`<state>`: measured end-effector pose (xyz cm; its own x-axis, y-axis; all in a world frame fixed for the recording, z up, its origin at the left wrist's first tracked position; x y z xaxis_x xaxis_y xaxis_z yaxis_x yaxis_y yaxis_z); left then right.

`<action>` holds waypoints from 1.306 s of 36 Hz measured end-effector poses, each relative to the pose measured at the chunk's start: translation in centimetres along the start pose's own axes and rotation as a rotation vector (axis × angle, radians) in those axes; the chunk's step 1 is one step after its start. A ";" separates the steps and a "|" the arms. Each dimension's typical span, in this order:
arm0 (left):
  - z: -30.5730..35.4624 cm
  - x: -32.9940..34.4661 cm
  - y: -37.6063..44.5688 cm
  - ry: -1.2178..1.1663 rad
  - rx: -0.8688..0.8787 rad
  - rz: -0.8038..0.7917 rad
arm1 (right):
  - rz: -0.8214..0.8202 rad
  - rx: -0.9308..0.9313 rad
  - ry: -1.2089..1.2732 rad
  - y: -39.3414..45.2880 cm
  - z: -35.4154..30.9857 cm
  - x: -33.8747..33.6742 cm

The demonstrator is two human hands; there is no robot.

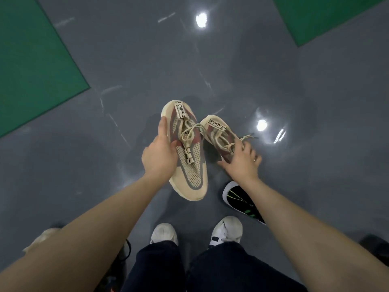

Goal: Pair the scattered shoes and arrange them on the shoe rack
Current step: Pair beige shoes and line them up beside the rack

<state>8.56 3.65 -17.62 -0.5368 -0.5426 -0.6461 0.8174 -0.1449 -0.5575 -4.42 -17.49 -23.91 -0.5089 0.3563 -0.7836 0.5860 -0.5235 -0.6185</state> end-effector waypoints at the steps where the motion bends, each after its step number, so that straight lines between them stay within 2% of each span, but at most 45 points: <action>1: 0.0 0.4 0.6 0.010 0.011 0.000 | 0.005 -0.014 -0.032 0.5 -0.3 0.6; 7: 0.4 2.6 2.1 0.068 0.036 -0.023 | 0.144 -0.042 -0.144 2.4 -2.1 1.4; 14: 2.0 1.7 0.6 0.095 0.040 -0.031 | 0.192 -0.099 -0.095 0.6 -2.8 -0.9; 23: 10.3 -4.6 -6.3 0.108 0.112 0.009 | 0.375 -0.104 0.003 -6.5 -0.7 -13.2; 31: 20.0 -10.6 -13.9 0.136 0.208 0.022 | 0.454 -0.094 -0.018 -14.3 2.3 -24.1; 36: 26.0 -13.8 -18.9 0.165 0.272 0.026 | 0.473 -0.064 0.053 -20.2 5.6 -30.4; 47: 36.5 -16.4 -28.1 0.217 0.504 -0.019 | 0.517 0.072 0.148 -30.6 13.3 -38.7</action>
<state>2.00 -13.62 27.71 -0.5394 -0.3608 -0.7609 0.7776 -0.5601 -0.2857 -10.99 -25.57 26.11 -0.0688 0.1408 -0.9876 0.6893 -0.7090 -0.1491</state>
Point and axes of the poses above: each hand's wrist, its own y-axis towards the middle knuckle, its own x-axis out of the palm, z = x × y, the point moved 10 cm from there along y, towards the middle knuckle, and after that the axes turned 11 degrees about -y, right-handed, at the moved point
